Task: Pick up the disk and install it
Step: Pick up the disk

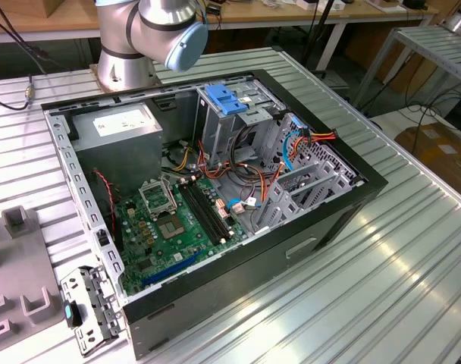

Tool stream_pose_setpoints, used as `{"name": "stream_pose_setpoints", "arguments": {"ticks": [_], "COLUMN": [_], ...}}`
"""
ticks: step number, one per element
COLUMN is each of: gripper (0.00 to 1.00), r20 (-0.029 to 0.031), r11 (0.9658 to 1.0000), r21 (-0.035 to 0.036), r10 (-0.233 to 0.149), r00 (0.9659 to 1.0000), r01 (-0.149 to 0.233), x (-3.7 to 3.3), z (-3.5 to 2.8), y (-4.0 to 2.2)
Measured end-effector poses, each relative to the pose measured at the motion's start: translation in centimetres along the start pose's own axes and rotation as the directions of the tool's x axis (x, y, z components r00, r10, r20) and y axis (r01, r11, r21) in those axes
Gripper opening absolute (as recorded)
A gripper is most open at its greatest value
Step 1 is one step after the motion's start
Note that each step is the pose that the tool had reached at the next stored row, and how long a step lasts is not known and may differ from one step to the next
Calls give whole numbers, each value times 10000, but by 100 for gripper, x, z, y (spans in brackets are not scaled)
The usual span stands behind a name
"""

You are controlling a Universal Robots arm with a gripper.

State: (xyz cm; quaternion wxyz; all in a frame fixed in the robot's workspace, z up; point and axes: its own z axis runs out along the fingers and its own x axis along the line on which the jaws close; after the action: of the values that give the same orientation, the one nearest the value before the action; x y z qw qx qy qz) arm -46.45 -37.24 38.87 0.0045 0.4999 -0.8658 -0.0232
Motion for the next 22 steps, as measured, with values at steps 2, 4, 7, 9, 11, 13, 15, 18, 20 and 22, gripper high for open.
{"name": "stream_pose_setpoints", "arguments": {"ticks": [2, 4, 7, 9, 11, 13, 15, 18, 20, 22], "gripper": [11, 11, 11, 24, 35, 47, 53, 60, 60, 60], "r20": [-18, -22, 0, -32, -66, -86, -104, -107, -110, -118], "r11": [9991, 9968, 9944, 9889, 9761, 9656, 9541, 9514, 9486, 9421], "r21": [-6, 21, 121, 118, 105, 95, 84, 81, 79, 73], "r10": [-430, -795, -1050, -1478, -2169, -2597, -2993, -3079, -3162, -3350], "r00": [9991, 9968, 9945, 9890, 9762, 9657, 9541, 9514, 9486, 9421], "r01": [430, 795, 1050, 1478, 2169, 2598, 2994, 3080, 3163, 3351], "x": [0, -1, -11, -11, -11, -10, -10, -8, -7, -6], "z": [7, 17, 43, 70, 111, 139, 182, 258, 302, 340], "y": [0, -2, -20, -24, -26, -27, -29, -33, -35, -37]}}
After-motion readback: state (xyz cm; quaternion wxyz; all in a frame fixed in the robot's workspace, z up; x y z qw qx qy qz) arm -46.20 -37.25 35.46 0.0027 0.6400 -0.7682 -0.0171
